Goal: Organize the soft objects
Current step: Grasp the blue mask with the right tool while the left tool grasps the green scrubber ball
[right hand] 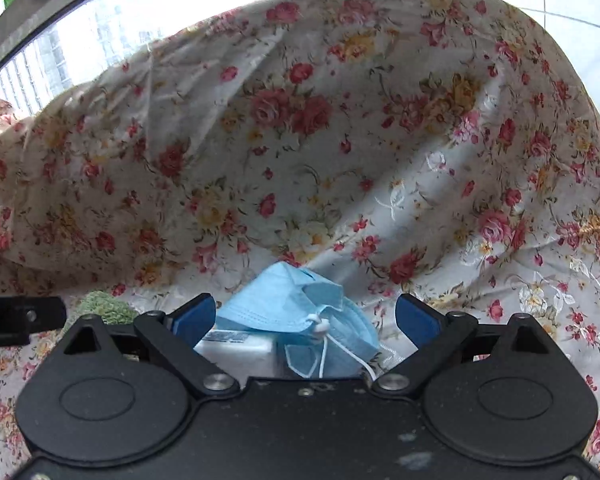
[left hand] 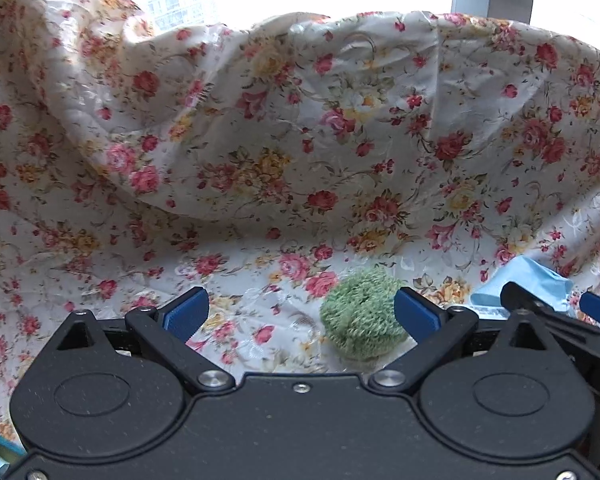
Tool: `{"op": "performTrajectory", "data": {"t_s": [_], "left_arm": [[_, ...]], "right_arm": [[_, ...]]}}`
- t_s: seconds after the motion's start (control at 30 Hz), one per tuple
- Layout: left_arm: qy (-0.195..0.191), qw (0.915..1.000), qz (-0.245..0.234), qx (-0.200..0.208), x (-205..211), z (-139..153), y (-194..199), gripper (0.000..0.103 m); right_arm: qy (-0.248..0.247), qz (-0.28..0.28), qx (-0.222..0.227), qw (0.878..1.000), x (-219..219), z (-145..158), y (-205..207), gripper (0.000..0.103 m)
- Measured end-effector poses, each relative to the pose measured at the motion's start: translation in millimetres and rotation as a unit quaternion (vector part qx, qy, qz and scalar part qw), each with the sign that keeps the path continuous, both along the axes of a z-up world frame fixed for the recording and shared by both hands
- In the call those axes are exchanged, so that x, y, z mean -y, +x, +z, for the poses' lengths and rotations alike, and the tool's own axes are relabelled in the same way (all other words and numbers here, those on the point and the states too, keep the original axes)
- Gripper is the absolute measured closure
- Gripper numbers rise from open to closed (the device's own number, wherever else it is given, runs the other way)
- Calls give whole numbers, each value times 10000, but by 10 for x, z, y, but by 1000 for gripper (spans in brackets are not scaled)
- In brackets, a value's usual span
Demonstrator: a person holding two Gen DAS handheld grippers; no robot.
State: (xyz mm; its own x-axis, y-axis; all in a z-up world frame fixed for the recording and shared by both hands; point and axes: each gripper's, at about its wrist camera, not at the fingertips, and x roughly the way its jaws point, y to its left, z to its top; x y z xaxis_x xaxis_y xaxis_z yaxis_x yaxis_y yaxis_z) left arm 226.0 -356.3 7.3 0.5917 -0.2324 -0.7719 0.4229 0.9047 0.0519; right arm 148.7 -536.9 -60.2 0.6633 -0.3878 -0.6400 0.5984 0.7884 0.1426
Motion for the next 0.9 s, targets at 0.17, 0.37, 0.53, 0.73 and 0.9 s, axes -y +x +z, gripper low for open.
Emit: {"op": "performTrajectory", "data": {"t_s": [0.17,0.37,0.53,0.73,0.9], "left_arm": [[31,9997,-165,-157,189,-155,69,4],[44,9992,4,-391,262,-286,206,4],[-253,9977,-181,-601,230,-313,231,29],[-343,9972,-430,-506,277,-254,102,54],[-431,9964,-509,-518,225,-177,72,55]], "right_arm": [[-10,-136,97,9999,44,-15,-40,9],[217,-253,7,9994,123,-31,-55,11],[293,-162,20,9994,148,-49,-45,17],[354,-30,92,9993,149,-49,-45,43],[378,162,198,9990,105,-31,-62,67]]}}
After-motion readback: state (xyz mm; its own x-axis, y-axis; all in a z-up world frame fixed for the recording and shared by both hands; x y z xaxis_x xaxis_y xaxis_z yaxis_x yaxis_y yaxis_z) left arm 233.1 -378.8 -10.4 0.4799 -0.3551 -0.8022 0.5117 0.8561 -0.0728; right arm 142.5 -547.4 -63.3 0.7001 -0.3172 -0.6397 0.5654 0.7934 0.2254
